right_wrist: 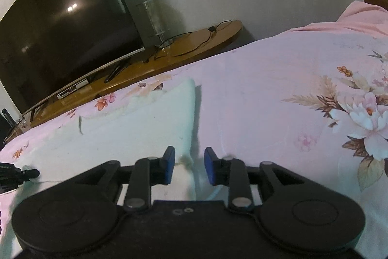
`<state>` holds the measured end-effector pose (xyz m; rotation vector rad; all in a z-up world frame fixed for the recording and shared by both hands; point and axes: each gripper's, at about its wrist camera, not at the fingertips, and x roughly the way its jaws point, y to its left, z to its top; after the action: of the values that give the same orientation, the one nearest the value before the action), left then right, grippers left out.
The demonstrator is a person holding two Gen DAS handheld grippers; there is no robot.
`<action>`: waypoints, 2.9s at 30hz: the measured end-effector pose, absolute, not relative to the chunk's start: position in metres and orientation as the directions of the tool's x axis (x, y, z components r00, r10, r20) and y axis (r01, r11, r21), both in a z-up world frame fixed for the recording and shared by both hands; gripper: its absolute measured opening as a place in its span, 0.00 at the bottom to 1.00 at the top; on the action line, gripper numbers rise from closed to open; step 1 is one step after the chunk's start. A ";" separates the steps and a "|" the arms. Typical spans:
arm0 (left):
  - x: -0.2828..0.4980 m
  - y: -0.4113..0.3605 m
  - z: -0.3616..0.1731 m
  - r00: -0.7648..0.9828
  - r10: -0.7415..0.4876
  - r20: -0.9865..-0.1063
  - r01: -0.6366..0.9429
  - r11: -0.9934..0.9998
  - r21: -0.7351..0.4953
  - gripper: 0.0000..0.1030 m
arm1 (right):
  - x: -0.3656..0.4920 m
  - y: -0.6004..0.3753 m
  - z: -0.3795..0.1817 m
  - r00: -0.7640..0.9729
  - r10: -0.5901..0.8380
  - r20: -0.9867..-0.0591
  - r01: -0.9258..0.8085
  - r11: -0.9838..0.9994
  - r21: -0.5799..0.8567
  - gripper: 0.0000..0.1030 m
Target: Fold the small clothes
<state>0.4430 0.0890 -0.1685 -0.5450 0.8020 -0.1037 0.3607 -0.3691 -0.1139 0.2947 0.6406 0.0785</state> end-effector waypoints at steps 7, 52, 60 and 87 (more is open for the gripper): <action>0.445 0.090 -0.173 0.692 -0.275 -0.667 -0.113 0.872 -0.476 0.05 | 0.380 -0.363 -0.119 0.777 0.171 -0.606 0.025 0.954 0.300 0.26; 0.403 0.088 -0.149 0.806 -0.127 -0.578 -0.127 0.916 -0.379 0.88 | 0.412 -0.319 -0.123 0.750 0.050 -0.659 -0.032 0.999 0.040 0.21; 0.277 0.228 -0.157 0.832 0.103 -0.546 -0.457 0.685 -0.568 0.85 | 0.325 -0.341 -0.092 0.799 0.090 -0.594 -0.011 0.991 0.136 0.24; 0.362 0.238 -0.081 0.913 0.033 -0.407 -0.269 0.798 -0.540 0.03 | 0.305 -0.357 -0.084 0.796 0.037 -0.605 0.114 0.971 0.208 0.26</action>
<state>0.3618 0.2378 -0.0806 -0.6301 0.3941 0.1669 0.3048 -0.3568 -0.0838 0.2405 0.6510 -0.0418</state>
